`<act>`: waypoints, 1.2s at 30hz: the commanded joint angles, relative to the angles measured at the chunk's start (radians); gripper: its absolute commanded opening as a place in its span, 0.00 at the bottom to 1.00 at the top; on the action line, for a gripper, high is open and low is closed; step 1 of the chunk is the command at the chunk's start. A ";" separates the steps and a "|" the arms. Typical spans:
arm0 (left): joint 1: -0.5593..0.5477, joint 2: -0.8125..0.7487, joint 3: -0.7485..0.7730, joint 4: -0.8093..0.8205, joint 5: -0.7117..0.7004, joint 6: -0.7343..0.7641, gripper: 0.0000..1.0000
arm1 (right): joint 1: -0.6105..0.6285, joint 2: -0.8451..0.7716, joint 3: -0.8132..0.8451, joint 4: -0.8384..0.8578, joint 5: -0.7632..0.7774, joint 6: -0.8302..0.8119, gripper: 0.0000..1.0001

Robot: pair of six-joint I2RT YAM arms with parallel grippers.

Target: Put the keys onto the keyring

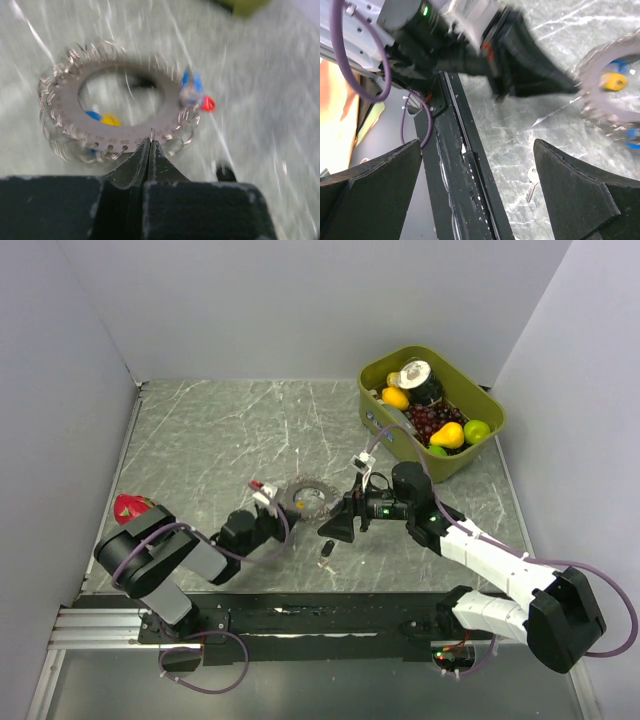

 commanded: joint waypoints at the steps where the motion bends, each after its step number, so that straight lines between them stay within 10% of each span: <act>1: -0.085 -0.056 -0.074 0.189 -0.098 -0.069 0.01 | 0.004 -0.013 -0.003 0.024 0.008 -0.017 1.00; 9: -0.214 -0.216 -0.158 0.042 -0.249 -0.122 0.06 | 0.004 0.019 -0.008 0.039 0.008 -0.011 1.00; 10: -0.235 -0.231 -0.157 0.022 -0.261 -0.131 0.16 | 0.004 0.019 -0.009 0.044 0.007 -0.009 1.00; 12: -0.254 -0.271 -0.143 -0.055 -0.283 -0.126 0.98 | 0.003 0.021 -0.013 0.045 0.013 -0.008 1.00; 21: -0.261 -0.519 -0.096 -0.282 -0.390 -0.076 0.96 | 0.004 0.011 0.003 -0.019 0.064 -0.026 1.00; 29: -0.234 -0.696 0.087 -0.782 -0.825 -0.302 0.96 | 0.007 0.050 0.021 -0.047 0.108 -0.023 1.00; 36: 0.034 -0.736 0.137 -0.955 -0.372 -0.344 0.96 | 0.059 0.128 0.093 -0.131 0.215 -0.028 0.99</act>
